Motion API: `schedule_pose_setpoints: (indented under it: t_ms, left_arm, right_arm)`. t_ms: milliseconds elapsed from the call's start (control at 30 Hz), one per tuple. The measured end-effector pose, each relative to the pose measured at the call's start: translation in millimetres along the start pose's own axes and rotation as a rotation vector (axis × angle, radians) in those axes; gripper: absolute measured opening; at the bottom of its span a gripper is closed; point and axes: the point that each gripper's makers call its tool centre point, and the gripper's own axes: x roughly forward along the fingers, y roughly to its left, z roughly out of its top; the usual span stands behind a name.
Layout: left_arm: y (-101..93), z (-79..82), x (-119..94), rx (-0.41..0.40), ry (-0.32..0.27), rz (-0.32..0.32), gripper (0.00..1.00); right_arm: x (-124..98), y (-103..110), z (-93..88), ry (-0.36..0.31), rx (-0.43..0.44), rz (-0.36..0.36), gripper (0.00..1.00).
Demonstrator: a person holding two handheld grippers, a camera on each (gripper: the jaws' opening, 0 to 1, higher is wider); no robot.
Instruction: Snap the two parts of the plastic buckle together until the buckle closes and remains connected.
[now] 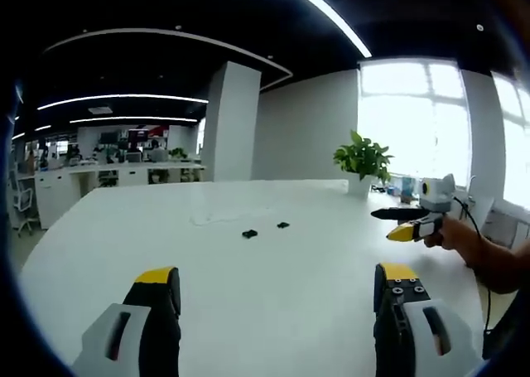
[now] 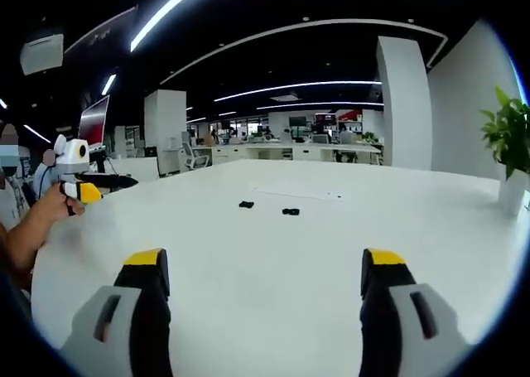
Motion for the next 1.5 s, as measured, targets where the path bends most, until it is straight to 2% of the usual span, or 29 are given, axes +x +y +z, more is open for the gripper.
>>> schedule_pose_setpoints:
  t_ms: [67, 167, 267, 433, 567, 667, 933, 1500]
  left_arm:
    - [1.8, 4.6, -0.9, -0.010, -0.008, 0.001, 0.99]
    - [7.7, 0.3, 0.3, -0.001, 0.025, 0.029, 0.99]
    - [0.9, -1.5, 1.5, -0.037, 0.021, -0.015, 0.99]
    - [5.5, -4.9, 4.6, -0.030, 0.036, 0.001, 0.99]
    - [7.5, -4.1, 13.1, -0.057, 0.042, -0.004, 0.99]
    - [5.8, -4.2, 18.9, -0.012, 0.045, 0.009, 0.96]
    - [4.2, -1.8, 28.8, -0.008, 0.066, -0.001, 0.99]
    - [17.6, 0.7, 47.0, 0.002, 0.090, 0.012, 0.97]
  right_arm:
    - [1.8, -1.2, 2.0, -0.002, 0.001, -0.004, 0.97]
    - [3.7, -0.8, 2.0, -0.002, 0.009, -0.002, 0.96]
    - [5.7, -1.6, 1.4, 0.004, 0.010, 0.001, 0.96]
    - [6.0, -3.6, 0.7, 0.013, -0.002, -0.001, 0.96]
    - [7.5, -2.4, 0.8, 0.021, -0.008, 0.005, 0.96]
    - [10.9, -3.1, 0.3, 0.032, -0.023, 0.008, 0.95]
    - [13.7, -3.4, 1.6, 0.039, -0.021, 0.015, 0.95]
    - [28.0, -4.9, -6.8, 0.064, -0.024, 0.028, 0.94]
